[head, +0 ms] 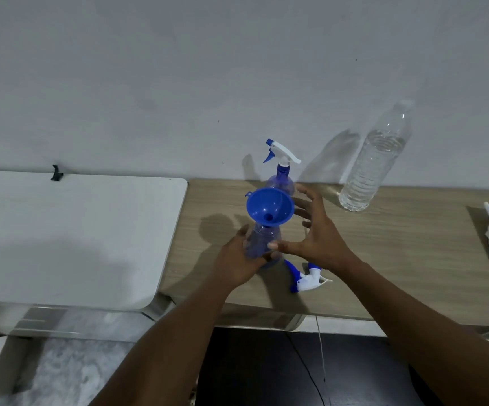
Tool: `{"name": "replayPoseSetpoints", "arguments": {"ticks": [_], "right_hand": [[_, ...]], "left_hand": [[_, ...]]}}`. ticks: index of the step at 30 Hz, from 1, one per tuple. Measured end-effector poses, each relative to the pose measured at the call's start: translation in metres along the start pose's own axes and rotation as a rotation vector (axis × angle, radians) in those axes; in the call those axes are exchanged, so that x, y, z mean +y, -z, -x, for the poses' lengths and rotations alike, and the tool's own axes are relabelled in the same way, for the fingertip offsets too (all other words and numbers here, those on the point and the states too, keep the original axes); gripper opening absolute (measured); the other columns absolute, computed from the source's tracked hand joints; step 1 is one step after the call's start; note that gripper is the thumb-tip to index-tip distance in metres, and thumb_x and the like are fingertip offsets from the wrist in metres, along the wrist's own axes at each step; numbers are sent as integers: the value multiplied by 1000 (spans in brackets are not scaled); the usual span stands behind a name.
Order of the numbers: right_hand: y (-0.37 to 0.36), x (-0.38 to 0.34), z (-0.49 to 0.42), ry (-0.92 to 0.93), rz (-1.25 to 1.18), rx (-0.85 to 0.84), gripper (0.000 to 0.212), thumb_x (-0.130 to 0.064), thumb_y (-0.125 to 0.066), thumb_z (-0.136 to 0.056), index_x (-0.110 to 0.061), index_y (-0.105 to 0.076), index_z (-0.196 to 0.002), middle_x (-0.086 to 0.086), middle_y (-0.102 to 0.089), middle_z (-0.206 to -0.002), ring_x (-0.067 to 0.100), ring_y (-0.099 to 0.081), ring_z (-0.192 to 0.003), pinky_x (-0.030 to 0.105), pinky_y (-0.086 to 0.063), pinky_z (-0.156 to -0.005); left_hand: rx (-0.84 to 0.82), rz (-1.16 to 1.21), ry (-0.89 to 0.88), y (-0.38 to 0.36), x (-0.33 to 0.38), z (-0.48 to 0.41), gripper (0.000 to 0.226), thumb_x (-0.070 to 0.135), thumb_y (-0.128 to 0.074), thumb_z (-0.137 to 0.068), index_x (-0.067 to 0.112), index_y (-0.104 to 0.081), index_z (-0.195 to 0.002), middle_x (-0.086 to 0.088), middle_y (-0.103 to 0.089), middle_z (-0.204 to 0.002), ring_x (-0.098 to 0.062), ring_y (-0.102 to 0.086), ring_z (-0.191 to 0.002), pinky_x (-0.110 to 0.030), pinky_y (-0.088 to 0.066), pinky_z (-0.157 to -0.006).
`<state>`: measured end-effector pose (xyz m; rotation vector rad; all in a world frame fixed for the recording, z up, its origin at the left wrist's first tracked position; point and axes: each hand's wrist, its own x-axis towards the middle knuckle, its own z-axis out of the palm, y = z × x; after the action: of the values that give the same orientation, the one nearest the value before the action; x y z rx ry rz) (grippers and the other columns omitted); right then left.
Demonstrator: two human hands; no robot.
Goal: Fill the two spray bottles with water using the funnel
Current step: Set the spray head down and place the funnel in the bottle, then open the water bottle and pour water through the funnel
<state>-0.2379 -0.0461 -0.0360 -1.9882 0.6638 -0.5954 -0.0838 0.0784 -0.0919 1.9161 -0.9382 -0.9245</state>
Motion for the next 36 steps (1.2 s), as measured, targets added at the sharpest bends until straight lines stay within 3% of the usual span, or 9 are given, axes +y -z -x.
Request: {"name": "replayPoseSetpoints", "arguments": {"ticks": [3, 7, 13, 19, 21, 26, 29, 34, 36], "right_hand": [[14, 16, 12, -91, 20, 8, 123, -42, -97, -53, -33, -22, -150, -8, -42, -145, 7, -49, -127, 9, -42, -91], [40, 46, 27, -207, 117, 18, 109, -40, -95, -59, -32, -31, -147, -7, -43, -137, 9, -51, -117, 14, -42, -83], [103, 60, 9, -155, 333, 296, 32, -21, -80, -81, -18, -63, -109, 2, -69, -93, 9, -65, -70, 36, -57, -72], [208, 18, -70, -31, 420, 647, 43, -39, -68, -88, -21, -50, -122, 2, -63, -90, 17, -61, -78, 43, -53, -81], [239, 6, -100, -53, 496, 604, 56, -51, -64, -89, -24, -43, -133, 6, -60, -103, 17, -58, -88, 41, -50, -85], [268, 7, -149, -139, 741, 128, 64, -72, -49, -89, -27, -47, -135, 15, -58, -122, 33, -60, -109, 45, -50, -92], [261, 10, -146, -14, 816, 136, 49, -59, -51, -95, -16, -56, -119, 9, -63, -111, 29, -60, -98, 37, -48, -80], [252, -1, -110, 138, 886, 186, 43, -55, -54, -96, -14, -57, -108, 4, -68, -95, 26, -61, -81, 32, -39, -68], [249, -4, -94, 154, 886, 207, 43, -55, -54, -96, -14, -57, -106, 2, -68, -90, 24, -59, -76, 31, -38, -66]], "left_hand": [[150, -114, 55, -7, -4, 8, 110, 74, -76, -56, 24, -33, -144, 8, -48, -126, -13, -56, -110, -38, -52, -91], [368, -175, -73, -30, -13, 30, 49, 55, -76, -76, 28, -47, -106, 14, -51, -96, -3, -54, -81, -18, -42, -66], [221, -268, -282, -94, 21, 26, 24, 43, -67, -84, 28, -50, -77, 12, -48, -63, -7, -52, -60, -28, -45, -57], [227, -211, -321, -141, 126, -48, 25, 46, -70, -78, 35, -52, -90, 13, -59, -86, -7, -56, -78, -27, -46, -67], [212, -200, -305, -150, 157, -81, 41, 51, -72, -76, 34, -54, -109, 9, -62, -108, -14, -61, -96, -32, -52, -78], [159, -133, -168, -166, 203, -143, 97, 52, -82, -71, 21, -30, -147, -5, -40, -147, -26, -48, -129, -34, -42, -98], [153, -91, -154, -173, 207, -161, 97, 49, -85, -67, 21, -33, -143, -2, -50, -139, -21, -52, -121, -28, -38, -89], [103, -248, -142, -188, 184, -185, 66, 79, -65, -53, 40, -55, -105, 15, -66, -87, -4, -67, -81, -25, -59, -67], [121, -246, -182, -186, 181, -168, 68, 81, -67, -53, 42, -54, -107, 19, -67, -91, -1, -66, -82, -28, -60, -70]]}}
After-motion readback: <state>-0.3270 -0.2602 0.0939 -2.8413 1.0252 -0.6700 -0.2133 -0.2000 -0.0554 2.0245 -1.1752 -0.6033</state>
